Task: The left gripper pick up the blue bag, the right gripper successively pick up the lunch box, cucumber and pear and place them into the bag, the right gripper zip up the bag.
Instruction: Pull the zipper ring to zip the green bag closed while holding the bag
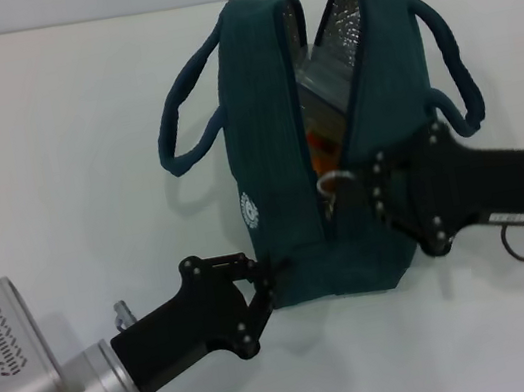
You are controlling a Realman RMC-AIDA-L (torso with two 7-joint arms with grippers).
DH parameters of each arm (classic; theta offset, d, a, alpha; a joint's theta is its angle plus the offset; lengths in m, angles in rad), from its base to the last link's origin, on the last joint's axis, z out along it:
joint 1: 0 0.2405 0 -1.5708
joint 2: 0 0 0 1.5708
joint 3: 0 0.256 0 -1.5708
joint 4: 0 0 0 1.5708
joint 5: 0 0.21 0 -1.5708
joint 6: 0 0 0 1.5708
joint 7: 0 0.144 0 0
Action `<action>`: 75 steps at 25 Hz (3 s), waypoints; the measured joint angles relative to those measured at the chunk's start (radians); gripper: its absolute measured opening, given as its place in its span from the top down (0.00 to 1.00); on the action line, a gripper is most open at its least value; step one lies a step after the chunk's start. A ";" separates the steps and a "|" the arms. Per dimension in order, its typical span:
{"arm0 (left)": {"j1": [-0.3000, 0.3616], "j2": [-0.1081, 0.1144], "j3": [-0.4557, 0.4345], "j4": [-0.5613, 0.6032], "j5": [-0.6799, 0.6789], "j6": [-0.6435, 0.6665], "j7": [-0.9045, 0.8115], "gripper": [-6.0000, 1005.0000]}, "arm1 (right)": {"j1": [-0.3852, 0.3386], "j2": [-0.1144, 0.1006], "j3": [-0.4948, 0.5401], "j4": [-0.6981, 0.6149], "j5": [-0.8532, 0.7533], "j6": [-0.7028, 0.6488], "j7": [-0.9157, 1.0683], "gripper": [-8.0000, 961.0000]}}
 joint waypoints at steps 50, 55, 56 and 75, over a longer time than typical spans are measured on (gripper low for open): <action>-0.008 -0.005 0.081 -0.050 -0.247 0.230 -0.141 0.26 | -0.041 0.002 -0.170 0.091 0.369 -0.174 -0.520 0.98; -0.010 -0.005 0.081 -0.054 -0.263 0.224 -0.142 0.26 | -0.043 0.002 -0.172 0.090 0.369 -0.177 -0.520 0.98; -0.010 -0.005 0.081 -0.054 -0.264 0.223 -0.142 0.26 | -0.043 0.002 -0.172 0.091 0.369 -0.177 -0.520 0.98; -0.017 0.000 0.091 -0.025 -0.217 0.218 -0.096 0.79 | -0.020 0.002 -0.207 0.128 0.470 -0.166 -0.402 0.98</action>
